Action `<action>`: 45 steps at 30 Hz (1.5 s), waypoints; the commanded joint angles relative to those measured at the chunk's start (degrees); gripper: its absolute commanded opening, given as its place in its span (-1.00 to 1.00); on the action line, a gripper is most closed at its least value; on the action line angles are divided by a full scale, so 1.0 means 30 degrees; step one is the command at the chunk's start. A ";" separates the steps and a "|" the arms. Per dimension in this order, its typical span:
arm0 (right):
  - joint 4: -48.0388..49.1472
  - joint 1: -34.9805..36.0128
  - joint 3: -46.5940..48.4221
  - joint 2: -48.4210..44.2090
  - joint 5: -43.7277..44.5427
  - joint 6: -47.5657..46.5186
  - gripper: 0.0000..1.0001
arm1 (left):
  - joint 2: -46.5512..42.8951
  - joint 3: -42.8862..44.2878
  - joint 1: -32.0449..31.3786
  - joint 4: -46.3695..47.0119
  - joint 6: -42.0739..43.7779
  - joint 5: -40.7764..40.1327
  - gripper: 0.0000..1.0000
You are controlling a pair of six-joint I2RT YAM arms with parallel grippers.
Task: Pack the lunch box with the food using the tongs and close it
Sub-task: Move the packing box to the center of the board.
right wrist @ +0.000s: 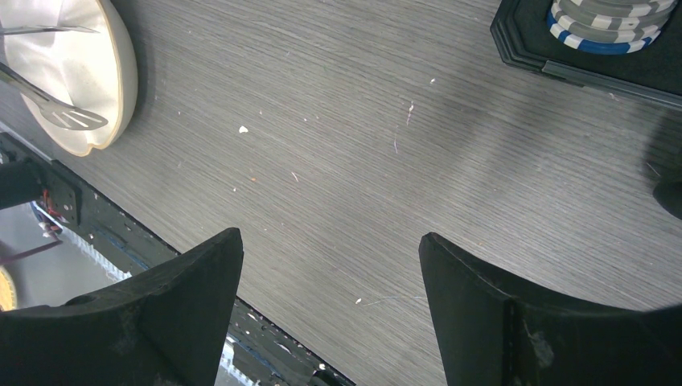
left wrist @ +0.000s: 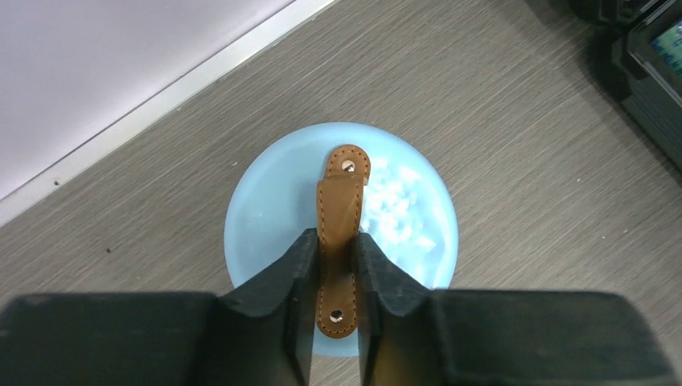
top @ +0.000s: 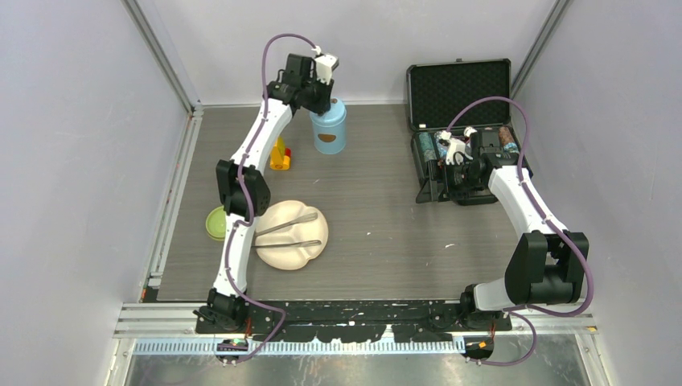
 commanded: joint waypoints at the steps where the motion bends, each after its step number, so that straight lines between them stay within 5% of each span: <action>1: 0.0419 0.0073 0.0086 -0.0168 0.0028 -0.0141 0.70 | 0.0460 -0.0581 -0.0273 -0.2576 -0.0224 0.0608 -0.64; 10: 0.0426 0.0048 0.0093 -0.0283 -0.0033 -0.0083 0.69 | -0.0429 -0.0657 -0.0723 -0.2926 -0.1346 0.2079 -0.99; 45: 0.0625 -0.0751 0.0686 -0.0988 0.0928 0.0591 0.70 | -0.3898 -0.4452 -0.5936 -0.3103 -0.1662 0.4694 -1.00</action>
